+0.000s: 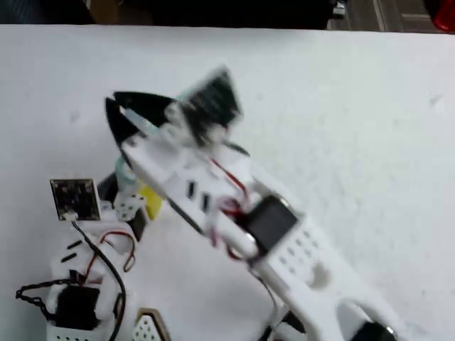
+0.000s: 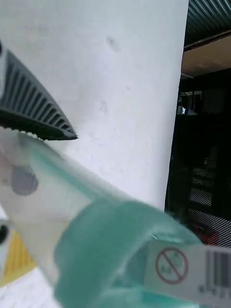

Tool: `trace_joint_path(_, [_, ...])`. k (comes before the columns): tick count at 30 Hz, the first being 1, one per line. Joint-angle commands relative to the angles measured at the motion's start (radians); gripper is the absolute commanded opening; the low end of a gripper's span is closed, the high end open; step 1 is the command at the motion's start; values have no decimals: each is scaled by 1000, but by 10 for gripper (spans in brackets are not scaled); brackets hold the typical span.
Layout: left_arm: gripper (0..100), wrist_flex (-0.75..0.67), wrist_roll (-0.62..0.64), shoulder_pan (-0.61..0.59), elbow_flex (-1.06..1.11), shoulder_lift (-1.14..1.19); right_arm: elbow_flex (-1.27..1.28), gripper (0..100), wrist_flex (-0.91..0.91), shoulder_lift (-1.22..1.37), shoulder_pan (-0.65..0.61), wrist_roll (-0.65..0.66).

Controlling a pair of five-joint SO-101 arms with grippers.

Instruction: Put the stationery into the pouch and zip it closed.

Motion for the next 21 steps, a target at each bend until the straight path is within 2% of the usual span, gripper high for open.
trace_joint_path(1, [275, -25, 8, -7, -28, 2, -152, 17, 113, 90, 39, 0])
trace_joint_path(11, [275, -31, 9, -7, -28, 2, -166, 17, 421, -53, 62, 0])
trace_joint_path(21, [275, -29, 9, -7, -28, 2, -114, 17, 452, -143, 62, 0])
